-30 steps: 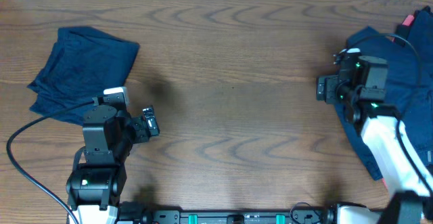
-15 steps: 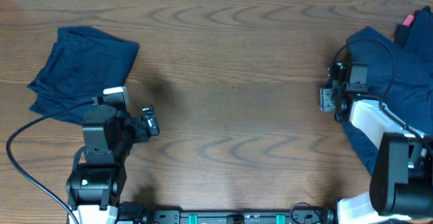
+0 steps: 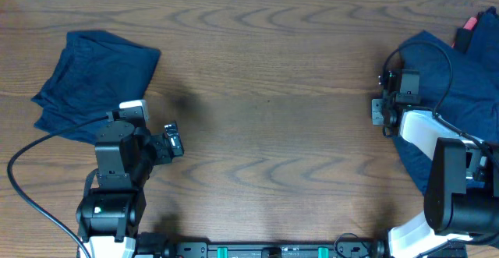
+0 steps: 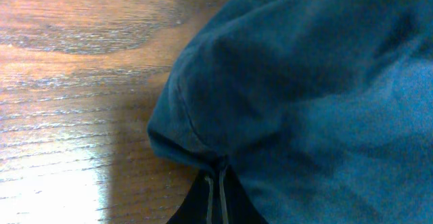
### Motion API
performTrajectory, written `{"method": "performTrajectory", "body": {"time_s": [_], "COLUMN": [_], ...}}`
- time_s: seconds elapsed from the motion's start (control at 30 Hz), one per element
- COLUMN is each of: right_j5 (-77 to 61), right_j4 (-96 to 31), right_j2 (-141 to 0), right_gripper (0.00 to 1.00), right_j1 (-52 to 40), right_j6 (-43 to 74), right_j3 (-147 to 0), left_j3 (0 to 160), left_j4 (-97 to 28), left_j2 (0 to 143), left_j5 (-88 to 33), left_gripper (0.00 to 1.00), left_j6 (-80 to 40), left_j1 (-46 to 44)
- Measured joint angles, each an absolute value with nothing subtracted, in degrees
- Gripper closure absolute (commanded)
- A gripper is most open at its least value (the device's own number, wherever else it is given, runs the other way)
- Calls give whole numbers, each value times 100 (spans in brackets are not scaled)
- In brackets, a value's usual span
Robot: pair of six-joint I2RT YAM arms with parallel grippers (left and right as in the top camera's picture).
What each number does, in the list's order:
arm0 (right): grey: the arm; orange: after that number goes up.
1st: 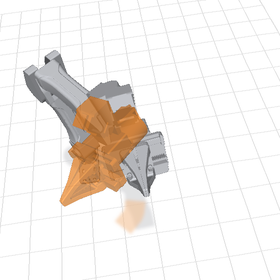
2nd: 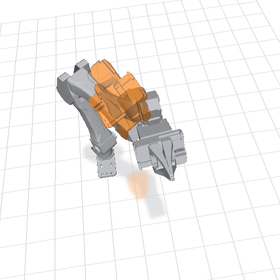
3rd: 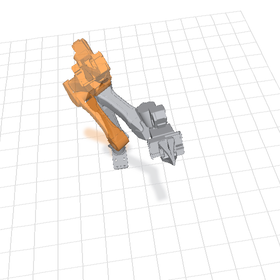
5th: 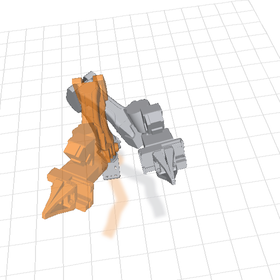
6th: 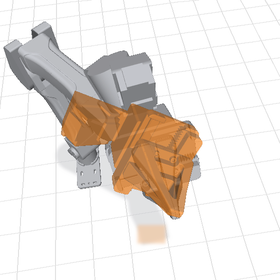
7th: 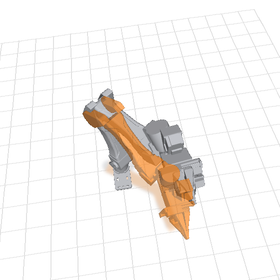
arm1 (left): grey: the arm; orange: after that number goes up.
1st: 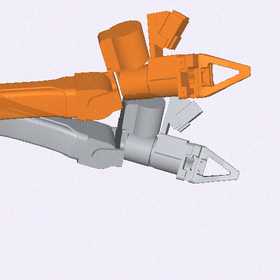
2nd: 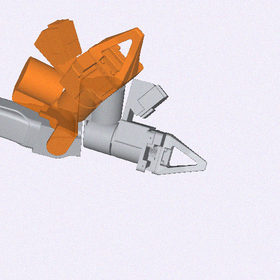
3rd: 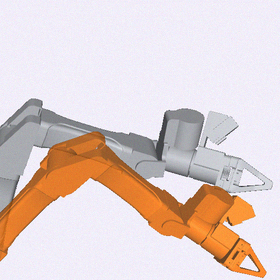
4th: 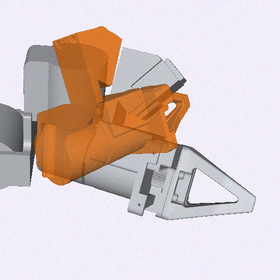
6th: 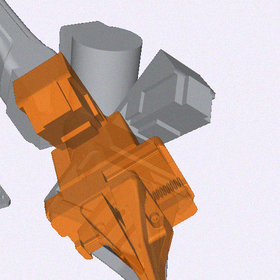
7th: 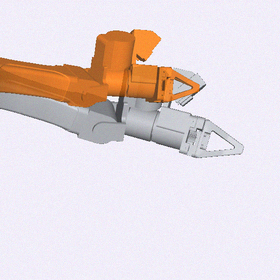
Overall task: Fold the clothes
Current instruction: 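Reach the right gripper into the clothes pile and grasp the navy shorts, then pull the navy shorts with the right gripper onto the table center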
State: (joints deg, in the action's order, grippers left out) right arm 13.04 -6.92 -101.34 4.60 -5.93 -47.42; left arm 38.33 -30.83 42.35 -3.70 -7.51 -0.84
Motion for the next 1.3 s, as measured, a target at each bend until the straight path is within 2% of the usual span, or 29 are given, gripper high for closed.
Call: {"method": "performTrajectory", "body": {"time_s": [0.2,0.43,0.63,0.8,0.93,1.1,1.13,1.17,1.27,1.3], "right_j5": [1310,893,370,110,64,3,-14,-16,104,187], "right_j4": [-954,-1774,-1820,-1817,-1267,875,1411,1887,2720,2808], "right_j2": [-9780,-8254,-7332,-7640,-8318,-9216,-9382,-9539,-9839,-9891], "right_gripper": [99,99,99,99,99,99,95,79,8,1], "right_j1": [460,353,-694,-1706,-2349,-2912,-3006,-3092,-3277,-3310], "right_j6": [-307,-252,-132,-51,108,659,801,967,1330,1400], "right_j3": [-4742,-5343,-5811,-5813,-5804,-5760,-5760,-5767,-5778,-5780], "left_j3": [3833,3833,3833,3833,3833,3837,3837,3837,3837,3837], "left_j4": [-3085,-3087,-3085,-3085,-3083,-3079,-3087,-3079,-3085,-3085], "left_j2": [4235,4235,4233,4235,4235,4235,4233,4233,4237,4239], "left_j5": [-370,-373,-370,-373,-388,-392,-392,-395,-395,-395], "left_gripper": [2,2,2,2,2,2,2,2,2,2], "left_j6": [-753,-751,-751,-751,-753,-751,-751,-751,-751,-753], "left_j1": [-84,-84,-84,-84,-84,-84,-84,-84,-84,-84]}}
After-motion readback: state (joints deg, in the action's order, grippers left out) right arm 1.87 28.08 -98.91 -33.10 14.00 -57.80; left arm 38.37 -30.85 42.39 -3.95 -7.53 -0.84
